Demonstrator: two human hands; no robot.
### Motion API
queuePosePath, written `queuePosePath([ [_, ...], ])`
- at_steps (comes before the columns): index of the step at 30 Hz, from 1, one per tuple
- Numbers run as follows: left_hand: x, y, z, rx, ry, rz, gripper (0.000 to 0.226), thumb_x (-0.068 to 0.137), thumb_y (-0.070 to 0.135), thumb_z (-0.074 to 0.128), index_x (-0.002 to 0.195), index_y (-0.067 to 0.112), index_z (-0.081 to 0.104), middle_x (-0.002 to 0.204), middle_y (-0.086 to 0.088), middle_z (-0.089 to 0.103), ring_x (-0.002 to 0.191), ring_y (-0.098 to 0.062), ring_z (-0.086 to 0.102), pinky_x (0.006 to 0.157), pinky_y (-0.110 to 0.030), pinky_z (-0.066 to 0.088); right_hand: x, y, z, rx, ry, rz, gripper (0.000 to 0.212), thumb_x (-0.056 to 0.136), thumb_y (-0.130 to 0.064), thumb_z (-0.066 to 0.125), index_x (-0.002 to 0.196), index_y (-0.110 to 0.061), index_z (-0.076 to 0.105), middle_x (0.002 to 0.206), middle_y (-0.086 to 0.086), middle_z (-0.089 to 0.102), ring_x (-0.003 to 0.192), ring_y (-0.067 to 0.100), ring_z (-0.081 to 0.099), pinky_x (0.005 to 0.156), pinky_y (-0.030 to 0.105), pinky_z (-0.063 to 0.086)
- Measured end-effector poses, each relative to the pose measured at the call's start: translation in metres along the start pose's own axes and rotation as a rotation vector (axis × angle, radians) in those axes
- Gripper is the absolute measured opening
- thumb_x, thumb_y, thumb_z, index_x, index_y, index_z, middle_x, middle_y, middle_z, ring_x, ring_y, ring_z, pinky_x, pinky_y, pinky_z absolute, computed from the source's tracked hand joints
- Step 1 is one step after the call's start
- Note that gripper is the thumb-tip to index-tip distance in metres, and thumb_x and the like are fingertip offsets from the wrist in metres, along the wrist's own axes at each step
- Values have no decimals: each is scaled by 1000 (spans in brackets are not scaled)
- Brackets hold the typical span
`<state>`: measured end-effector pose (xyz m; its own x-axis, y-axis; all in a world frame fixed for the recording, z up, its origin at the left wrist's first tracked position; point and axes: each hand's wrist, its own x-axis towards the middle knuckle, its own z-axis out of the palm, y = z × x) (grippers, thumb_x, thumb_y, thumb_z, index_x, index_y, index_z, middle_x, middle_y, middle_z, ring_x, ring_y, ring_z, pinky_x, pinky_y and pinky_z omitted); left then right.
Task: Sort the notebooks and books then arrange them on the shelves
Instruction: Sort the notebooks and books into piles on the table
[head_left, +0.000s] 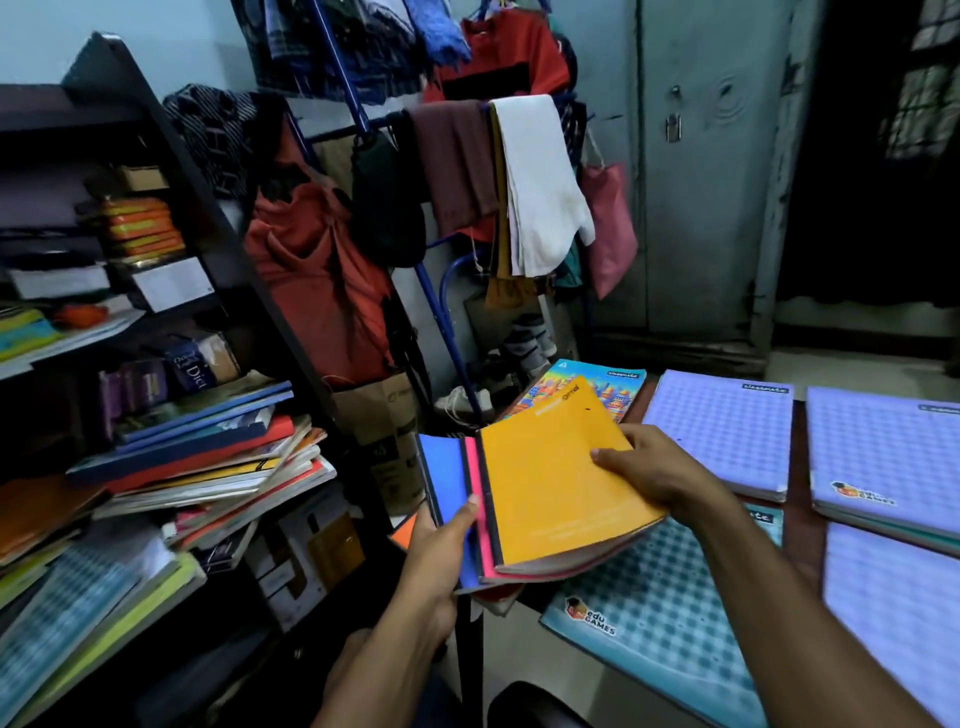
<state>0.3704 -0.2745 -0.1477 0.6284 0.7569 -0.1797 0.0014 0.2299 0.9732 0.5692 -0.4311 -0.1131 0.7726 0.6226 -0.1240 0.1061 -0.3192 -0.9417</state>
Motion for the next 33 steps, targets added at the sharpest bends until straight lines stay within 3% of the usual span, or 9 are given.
queuePosePath([
  [2,3,1,-2,6,14,7,23,98,13,63,119,23,61,110,-6,75,96,-28,73,77,-41,60,0,-3,7,40,-26,4,25,100,-23,62,121,-9,64,102,9,73,84,26,72,75,42,60],
  [5,4,1,-6,-17,68,3,23,99,5,58,118,18,60,112,-12,73,91,-29,71,70,-36,57,5,-2,12,28,26,1,30,101,-26,60,128,-12,56,114,7,69,92,28,69,81,45,57],
  [9,7,4,-16,-49,158,32,23,100,2,53,118,17,55,107,-9,69,82,-22,66,61,-31,51,25,6,4,162,290,41,38,104,-21,55,137,-9,40,125,10,53,109,35,57,86,48,49],
  [14,12,3,-22,-35,185,44,23,102,7,54,122,19,54,112,-12,69,90,-27,68,67,-35,55,98,10,7,425,399,112,43,98,-16,62,134,-3,43,129,17,58,111,35,61,96,53,53],
  [17,11,2,-23,-31,177,43,25,102,9,54,124,22,54,110,-9,69,94,-28,69,67,-35,55,143,18,11,381,408,125,40,95,-12,62,130,-2,46,126,19,60,111,37,62,94,51,54],
  [19,11,2,-23,-18,175,50,24,102,10,54,121,26,54,110,-8,70,96,-30,69,70,-37,56,155,22,16,360,346,155,39,92,-5,60,129,-1,48,121,18,62,105,35,63,83,43,56],
  [23,11,0,-25,3,173,56,23,102,12,55,118,28,54,111,-9,70,98,-31,70,76,-41,58,147,19,27,296,272,175,60,89,-3,58,143,3,33,118,16,58,99,31,61,78,40,54],
  [27,12,-1,-26,19,171,64,21,102,12,56,114,30,55,112,-10,70,98,-32,70,80,-44,58,141,19,29,120,317,103,65,91,-2,51,151,-3,25,129,19,54,96,27,53,72,32,46],
  [33,13,-7,-25,38,176,67,26,102,15,57,125,26,53,114,-9,70,100,-30,69,84,-48,58,141,18,35,298,535,80,54,87,4,45,139,-11,43,125,15,59,108,34,58,90,41,51],
])
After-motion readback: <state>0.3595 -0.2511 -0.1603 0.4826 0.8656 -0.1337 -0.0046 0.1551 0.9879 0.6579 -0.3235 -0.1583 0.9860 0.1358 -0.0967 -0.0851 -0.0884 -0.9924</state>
